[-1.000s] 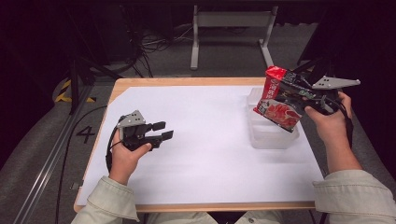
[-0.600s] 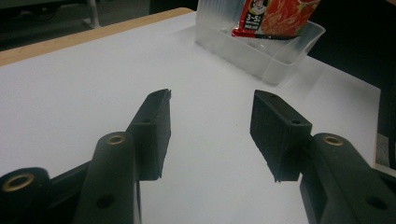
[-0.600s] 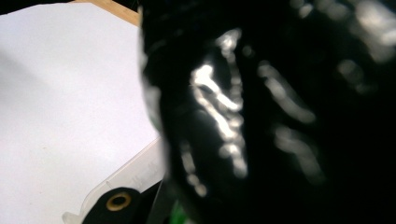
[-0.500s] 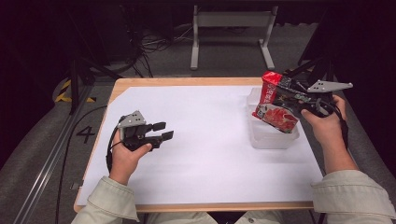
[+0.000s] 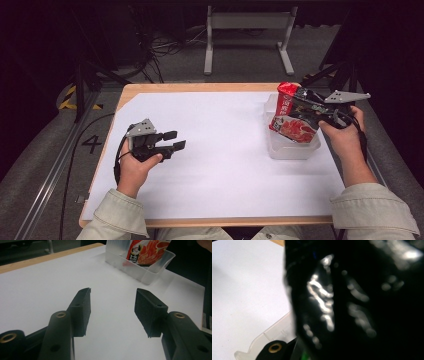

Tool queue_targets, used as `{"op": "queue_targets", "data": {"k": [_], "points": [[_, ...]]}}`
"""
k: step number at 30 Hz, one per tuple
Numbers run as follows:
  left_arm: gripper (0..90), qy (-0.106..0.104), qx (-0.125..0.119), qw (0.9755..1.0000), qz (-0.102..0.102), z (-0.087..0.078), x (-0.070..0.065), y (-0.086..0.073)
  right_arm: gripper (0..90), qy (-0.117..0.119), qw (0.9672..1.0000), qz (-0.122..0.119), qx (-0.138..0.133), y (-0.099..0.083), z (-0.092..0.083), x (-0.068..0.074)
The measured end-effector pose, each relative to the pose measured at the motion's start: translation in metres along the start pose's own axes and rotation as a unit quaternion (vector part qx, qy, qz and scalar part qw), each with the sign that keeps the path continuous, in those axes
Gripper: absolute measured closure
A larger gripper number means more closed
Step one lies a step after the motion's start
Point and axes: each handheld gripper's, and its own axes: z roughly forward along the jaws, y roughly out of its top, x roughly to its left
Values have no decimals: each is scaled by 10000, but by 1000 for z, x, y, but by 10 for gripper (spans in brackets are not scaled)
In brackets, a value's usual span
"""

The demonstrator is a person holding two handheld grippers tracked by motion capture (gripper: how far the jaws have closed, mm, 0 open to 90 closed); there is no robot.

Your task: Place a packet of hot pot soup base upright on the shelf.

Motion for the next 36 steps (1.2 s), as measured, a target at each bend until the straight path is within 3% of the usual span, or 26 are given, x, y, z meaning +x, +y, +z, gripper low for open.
{"op": "queue_targets", "data": {"k": [29,34,36], "points": [[466,6,28,10000,-57,1,1,-1,791,76,9997,185,-120,-23,13,-3],[466,6,4,10000,-69,1,1,-1,792,77,9994,285,-203,-30,13,-6],[466,-7,7,10000,-88,1,1,-1,792,90,9988,334,-356,-35,13,-8]]}}
